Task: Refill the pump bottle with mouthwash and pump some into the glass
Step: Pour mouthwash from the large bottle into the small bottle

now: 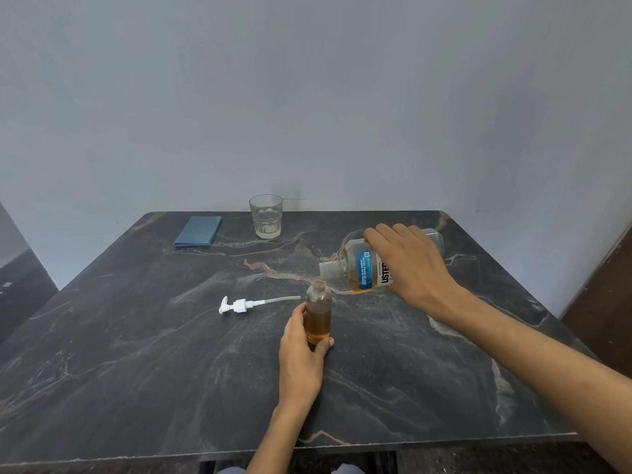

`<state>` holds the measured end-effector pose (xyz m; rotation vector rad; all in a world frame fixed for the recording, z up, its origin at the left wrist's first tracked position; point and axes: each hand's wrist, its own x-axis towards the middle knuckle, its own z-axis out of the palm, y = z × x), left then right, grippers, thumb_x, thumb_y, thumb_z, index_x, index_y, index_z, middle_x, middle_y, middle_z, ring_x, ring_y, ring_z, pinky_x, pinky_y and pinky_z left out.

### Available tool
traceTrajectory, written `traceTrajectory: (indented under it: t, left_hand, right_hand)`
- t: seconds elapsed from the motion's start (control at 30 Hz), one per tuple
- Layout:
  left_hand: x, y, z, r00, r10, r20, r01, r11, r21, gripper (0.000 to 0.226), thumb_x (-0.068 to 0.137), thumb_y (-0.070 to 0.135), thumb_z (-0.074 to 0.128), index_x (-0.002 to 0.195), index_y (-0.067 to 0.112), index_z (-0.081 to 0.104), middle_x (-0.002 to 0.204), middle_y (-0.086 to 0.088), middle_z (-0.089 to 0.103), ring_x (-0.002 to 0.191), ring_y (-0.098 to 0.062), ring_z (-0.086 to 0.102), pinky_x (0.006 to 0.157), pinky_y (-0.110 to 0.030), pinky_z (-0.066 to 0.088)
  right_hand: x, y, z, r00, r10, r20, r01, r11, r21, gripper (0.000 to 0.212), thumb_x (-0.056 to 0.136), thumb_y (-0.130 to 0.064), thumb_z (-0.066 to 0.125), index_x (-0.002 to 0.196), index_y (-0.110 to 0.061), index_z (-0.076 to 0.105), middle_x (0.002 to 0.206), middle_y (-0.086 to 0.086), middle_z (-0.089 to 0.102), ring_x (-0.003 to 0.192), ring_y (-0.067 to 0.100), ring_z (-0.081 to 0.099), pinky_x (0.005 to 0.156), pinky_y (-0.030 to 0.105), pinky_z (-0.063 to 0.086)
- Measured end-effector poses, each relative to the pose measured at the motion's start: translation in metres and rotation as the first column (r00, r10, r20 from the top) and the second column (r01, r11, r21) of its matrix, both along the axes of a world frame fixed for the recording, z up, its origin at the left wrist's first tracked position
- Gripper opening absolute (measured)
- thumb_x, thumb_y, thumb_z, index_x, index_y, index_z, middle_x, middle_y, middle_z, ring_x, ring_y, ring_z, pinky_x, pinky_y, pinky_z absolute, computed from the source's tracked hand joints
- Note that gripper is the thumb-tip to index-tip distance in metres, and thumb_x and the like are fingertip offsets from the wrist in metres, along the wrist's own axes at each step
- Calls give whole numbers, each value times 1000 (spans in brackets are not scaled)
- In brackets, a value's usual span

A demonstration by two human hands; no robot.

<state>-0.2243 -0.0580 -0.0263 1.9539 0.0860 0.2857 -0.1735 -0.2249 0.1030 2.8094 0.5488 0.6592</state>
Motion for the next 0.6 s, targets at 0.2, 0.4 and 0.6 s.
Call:
traceTrajectory:
  t: [0.2,0.4,0.6]
  left_hand:
    - [-1,0,0,1000,3,1,-3,1000,1,67,77,8,74,134,21,41,127,3,55,118,-13,53,104,-41,44]
    - [0,0,0,1000,1,-11,-1,1000,1,69,78,9,74,136,20,40,131,2,54,121,-14,51,105,-42,43]
    - [0,0,0,1000,5,-11,-5,1000,3,69,77,9,74,136,21,40,130,3,54,121,-13,51,105,-42,43]
  right_hand:
    - [2,-1,-4,1000,-15,2,15,1000,10,65,65,-12,80,117,-23,43,105,-3,55,85,14,46,78,29,42]
    - [2,-1,-3,1000,4,5,-4,1000,27,64,68,-14,79,120,-22,43,110,-2,55,89,15,47,81,29,41]
    - [2,1,-2,1000,11,0,-11,999,44,62,70,-16,79,121,-21,45,114,1,57,92,16,50,83,30,43]
